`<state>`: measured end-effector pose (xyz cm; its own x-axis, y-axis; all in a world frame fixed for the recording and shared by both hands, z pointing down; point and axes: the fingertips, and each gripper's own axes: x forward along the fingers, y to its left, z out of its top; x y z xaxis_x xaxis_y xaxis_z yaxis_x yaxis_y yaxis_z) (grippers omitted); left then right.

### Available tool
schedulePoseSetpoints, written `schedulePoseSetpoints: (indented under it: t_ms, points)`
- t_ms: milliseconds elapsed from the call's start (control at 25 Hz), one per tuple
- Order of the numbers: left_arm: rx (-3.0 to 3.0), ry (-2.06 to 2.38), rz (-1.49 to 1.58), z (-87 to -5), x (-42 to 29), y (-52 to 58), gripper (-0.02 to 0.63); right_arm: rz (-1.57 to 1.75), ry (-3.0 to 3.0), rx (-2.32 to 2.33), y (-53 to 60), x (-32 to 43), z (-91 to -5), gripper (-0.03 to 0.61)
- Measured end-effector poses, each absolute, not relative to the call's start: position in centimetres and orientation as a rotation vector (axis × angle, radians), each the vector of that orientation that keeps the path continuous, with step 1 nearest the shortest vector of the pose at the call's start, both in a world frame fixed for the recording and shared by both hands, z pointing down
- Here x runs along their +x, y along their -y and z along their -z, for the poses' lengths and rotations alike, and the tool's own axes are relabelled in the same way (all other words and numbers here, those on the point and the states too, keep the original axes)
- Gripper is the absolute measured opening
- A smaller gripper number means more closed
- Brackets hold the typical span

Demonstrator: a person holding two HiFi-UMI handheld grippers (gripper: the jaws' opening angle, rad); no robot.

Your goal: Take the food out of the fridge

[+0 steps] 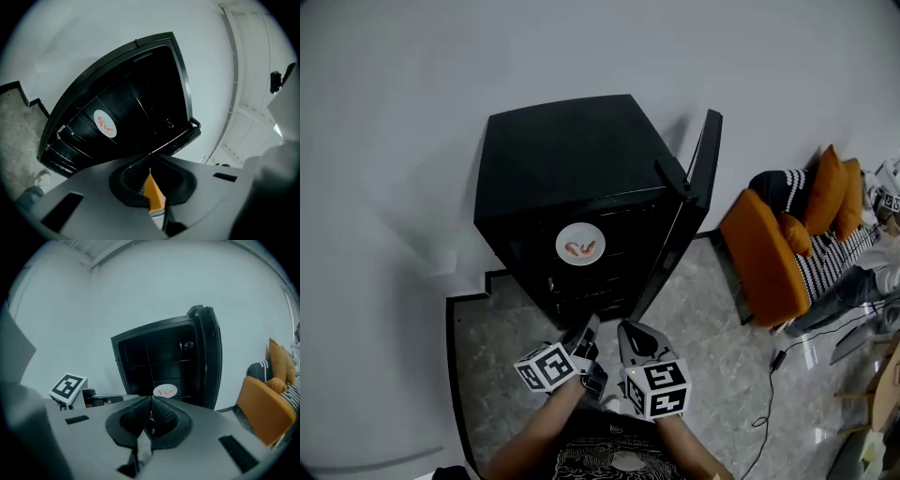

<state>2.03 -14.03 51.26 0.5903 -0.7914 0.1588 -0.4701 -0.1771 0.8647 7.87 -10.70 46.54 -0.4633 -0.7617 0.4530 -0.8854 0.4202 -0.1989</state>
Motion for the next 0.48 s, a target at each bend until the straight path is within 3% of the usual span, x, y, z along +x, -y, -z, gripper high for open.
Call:
schedulePoseSetpoints:
  t_ms: [480]
  points:
    - [1.659, 0.975, 0.615, -55.7, 0.1, 21.1, 0.018, -0.550, 2.390, 1.305, 16.7, 5.3, -47.7, 0.021]
